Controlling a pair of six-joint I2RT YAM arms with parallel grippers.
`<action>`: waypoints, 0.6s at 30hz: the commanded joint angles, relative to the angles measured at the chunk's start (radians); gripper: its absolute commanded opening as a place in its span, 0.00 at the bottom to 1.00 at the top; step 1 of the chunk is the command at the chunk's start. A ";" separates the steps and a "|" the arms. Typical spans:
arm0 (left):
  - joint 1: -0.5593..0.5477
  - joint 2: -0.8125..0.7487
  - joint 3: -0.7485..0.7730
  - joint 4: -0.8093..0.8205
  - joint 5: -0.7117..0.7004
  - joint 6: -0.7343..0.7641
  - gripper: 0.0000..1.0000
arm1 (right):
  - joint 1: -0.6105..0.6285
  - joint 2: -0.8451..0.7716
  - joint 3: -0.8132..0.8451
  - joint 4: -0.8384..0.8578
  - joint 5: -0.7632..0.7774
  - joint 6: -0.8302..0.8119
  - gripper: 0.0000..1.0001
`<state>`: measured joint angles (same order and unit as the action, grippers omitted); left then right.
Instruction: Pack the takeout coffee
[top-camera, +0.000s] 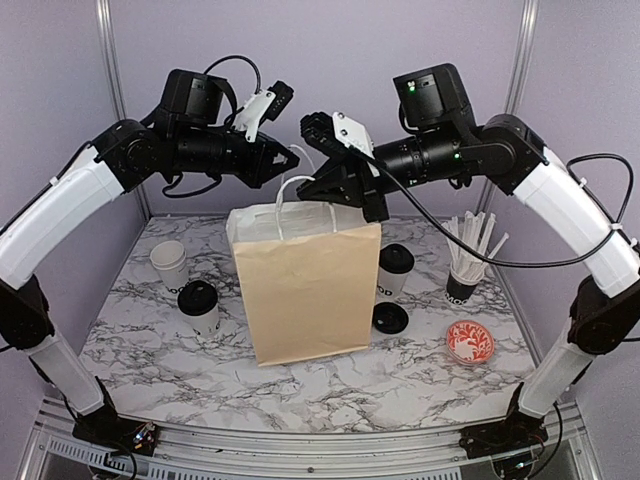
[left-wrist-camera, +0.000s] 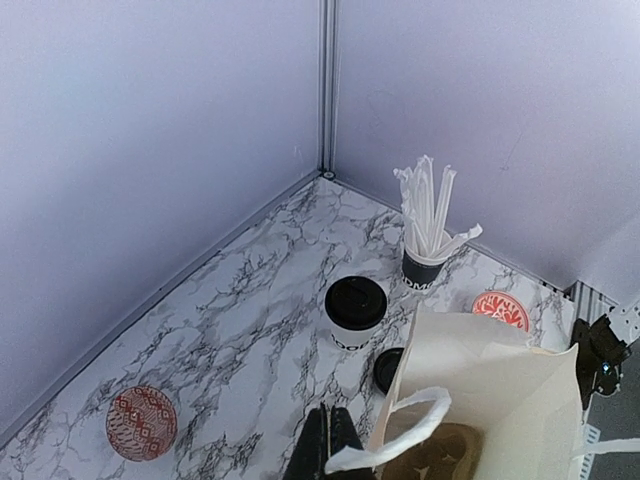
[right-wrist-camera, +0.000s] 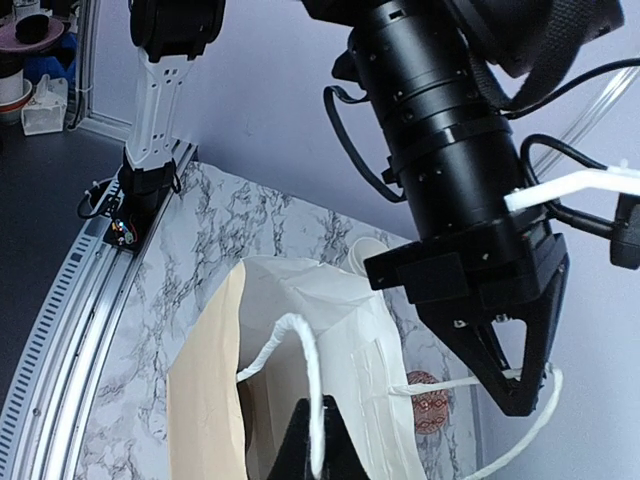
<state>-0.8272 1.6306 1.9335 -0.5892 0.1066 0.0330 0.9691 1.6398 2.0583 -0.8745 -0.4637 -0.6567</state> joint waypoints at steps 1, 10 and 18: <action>0.004 -0.048 0.035 -0.018 0.002 0.004 0.00 | -0.003 0.031 0.080 0.019 0.012 -0.005 0.00; 0.005 -0.047 -0.024 -0.028 -0.052 0.023 0.01 | -0.003 0.049 0.059 0.018 0.039 -0.004 0.00; 0.003 -0.113 -0.191 -0.077 -0.123 0.001 0.99 | -0.037 -0.065 -0.186 -0.018 0.002 -0.077 0.89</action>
<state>-0.8265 1.5875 1.7855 -0.6205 -0.0032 0.0387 0.9588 1.6665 1.9675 -0.8646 -0.4187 -0.6868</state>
